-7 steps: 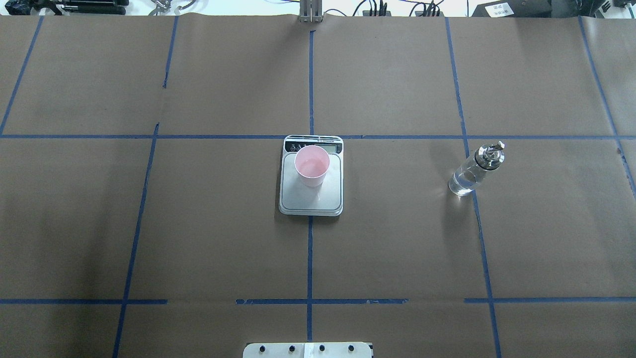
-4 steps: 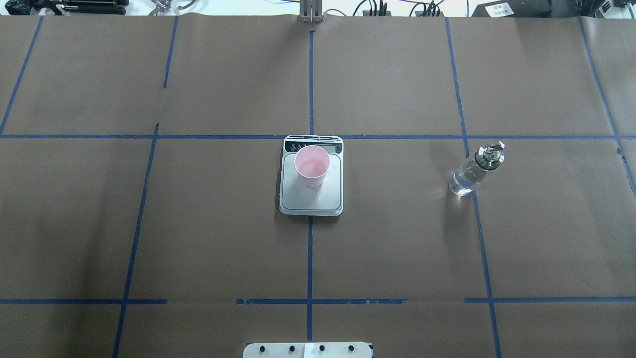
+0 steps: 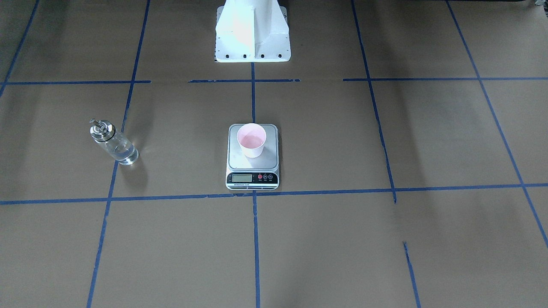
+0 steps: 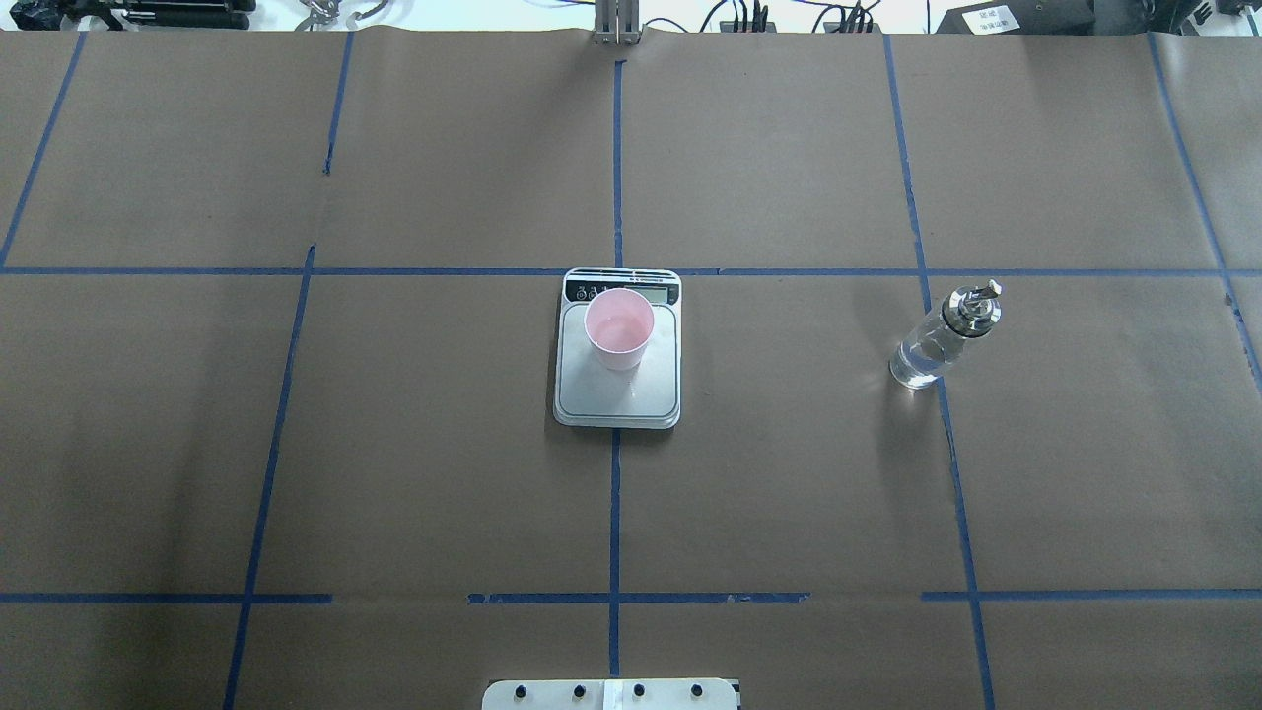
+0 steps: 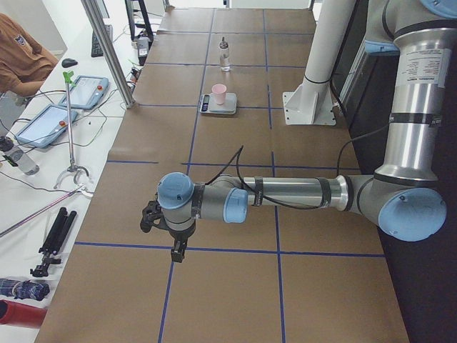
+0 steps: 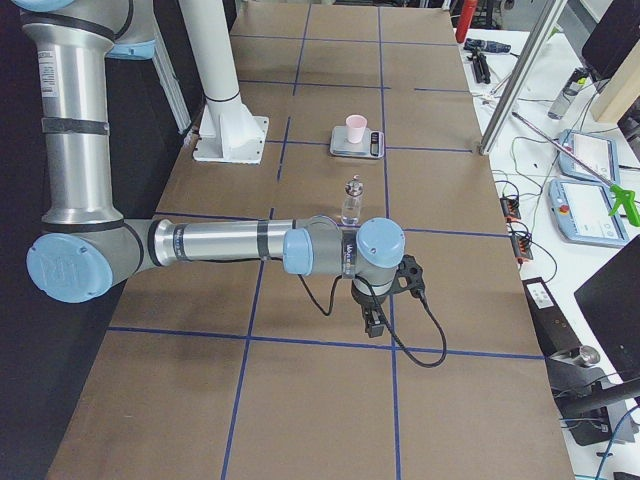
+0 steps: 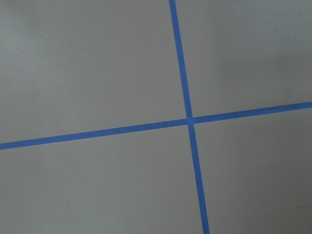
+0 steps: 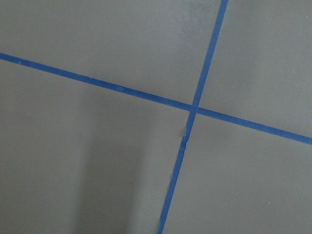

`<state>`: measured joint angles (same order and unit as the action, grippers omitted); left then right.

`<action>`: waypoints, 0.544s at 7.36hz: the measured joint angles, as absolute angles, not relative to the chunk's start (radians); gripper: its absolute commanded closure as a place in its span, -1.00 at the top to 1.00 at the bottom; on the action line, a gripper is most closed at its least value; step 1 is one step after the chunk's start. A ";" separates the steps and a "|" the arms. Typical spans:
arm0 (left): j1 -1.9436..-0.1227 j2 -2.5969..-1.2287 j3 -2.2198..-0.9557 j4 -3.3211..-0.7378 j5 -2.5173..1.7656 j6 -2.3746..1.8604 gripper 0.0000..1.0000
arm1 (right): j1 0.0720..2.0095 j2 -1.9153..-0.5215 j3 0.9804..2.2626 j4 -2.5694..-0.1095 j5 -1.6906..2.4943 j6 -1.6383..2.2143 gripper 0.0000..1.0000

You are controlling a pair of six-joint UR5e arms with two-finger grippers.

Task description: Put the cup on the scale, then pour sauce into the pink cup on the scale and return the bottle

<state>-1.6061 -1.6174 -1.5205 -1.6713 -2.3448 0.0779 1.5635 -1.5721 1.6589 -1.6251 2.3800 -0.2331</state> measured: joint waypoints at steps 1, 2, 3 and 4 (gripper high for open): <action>-1.609 -1.621 -1.516 -1.674 -2.346 0.079 1.00 | 1.561 -1.572 1.657 -1.626 2.382 -0.233 1.00; -1.610 -1.623 -1.512 -1.675 -2.347 0.079 1.00 | 1.559 -1.571 1.656 -1.626 2.386 -0.233 1.00; -1.610 -1.623 -1.496 -1.681 -2.347 0.078 1.00 | 1.558 -1.571 1.656 -1.626 2.387 -0.233 1.00; -1.610 -1.622 -1.473 -1.695 -2.347 0.079 1.00 | 1.558 -1.574 1.656 -1.626 2.390 -0.233 1.00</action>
<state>-1.6100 -1.6223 -1.4731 -1.6947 -2.3469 0.0791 1.5579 -1.5743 1.6557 -1.6263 2.3895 -0.2329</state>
